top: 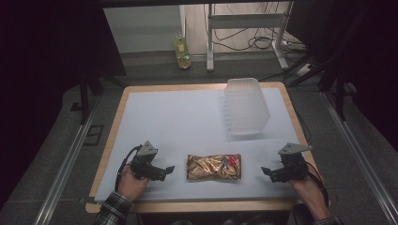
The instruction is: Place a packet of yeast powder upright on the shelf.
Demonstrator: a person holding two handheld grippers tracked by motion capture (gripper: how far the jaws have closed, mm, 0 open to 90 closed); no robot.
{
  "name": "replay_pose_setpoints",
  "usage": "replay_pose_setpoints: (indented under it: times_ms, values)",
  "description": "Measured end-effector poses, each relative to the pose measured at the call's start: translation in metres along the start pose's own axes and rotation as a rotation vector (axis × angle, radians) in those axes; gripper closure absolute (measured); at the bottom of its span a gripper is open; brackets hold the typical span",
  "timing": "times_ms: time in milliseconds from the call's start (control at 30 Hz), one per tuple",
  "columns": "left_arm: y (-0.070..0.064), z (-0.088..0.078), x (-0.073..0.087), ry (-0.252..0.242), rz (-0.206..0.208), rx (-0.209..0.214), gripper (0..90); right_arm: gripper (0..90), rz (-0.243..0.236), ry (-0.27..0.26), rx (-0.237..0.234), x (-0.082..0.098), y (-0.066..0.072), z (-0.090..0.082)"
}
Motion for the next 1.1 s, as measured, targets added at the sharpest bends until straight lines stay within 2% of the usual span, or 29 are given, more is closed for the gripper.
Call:
replay_pose_setpoints:
  times_ms: [133, 200, 300, 433, 567, 733, 800, 933, 1100]
  values:
    - [0.002, 0.001, 0.001, 0.001, 0.000, 0.009, 0.8, 1.8, -0.018, 0.002, 0.004, 0.000, 0.001, 0.000]
    - [0.002, 0.002, 0.002, -0.007, 0.007, -0.005, 0.8, 1.8, -0.020, -0.005, 0.003, -0.001, 0.001, 0.000]
    - [0.005, 0.003, 0.004, -0.013, -0.010, 0.003, 0.8, 1.9, -0.035, 0.003, 0.003, -0.001, 0.002, 0.000]
    - [0.007, 0.004, 0.005, -0.014, -0.004, -0.011, 1.0, 1.9, -0.039, 0.011, 0.000, 0.000, 0.003, 0.002]
    - [0.004, 0.006, 0.004, -0.010, 0.026, -0.003, 1.4, 1.9, -0.049, 0.009, 0.003, -0.001, 0.003, 0.002]
    - [0.000, 0.006, 0.002, -0.009, 0.027, 0.020, 1.4, 1.8, -0.050, 0.003, 0.004, -0.001, 0.003, 0.001]
    - [-0.005, 0.004, -0.001, -0.040, 0.031, 0.023, 1.9, 1.9, -0.057, 0.003, 0.007, -0.002, 0.004, 0.001]
    - [-0.009, 0.003, -0.004, -0.068, 0.048, 0.021, 1.9, 1.9, -0.061, 0.001, 0.007, -0.002, 0.004, 0.001]
    - [-0.010, 0.004, -0.005, -0.079, 0.046, 0.042, 2.1, 1.8, -0.059, -0.026, 0.006, -0.004, 0.005, 0.000]
Point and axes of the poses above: each handheld gripper's, and its own axes: z roughly forward along the jaws, x roughly out of its underside, y roughly to its left, the point moved 1 cm from there along z, roughly forward along the jaws
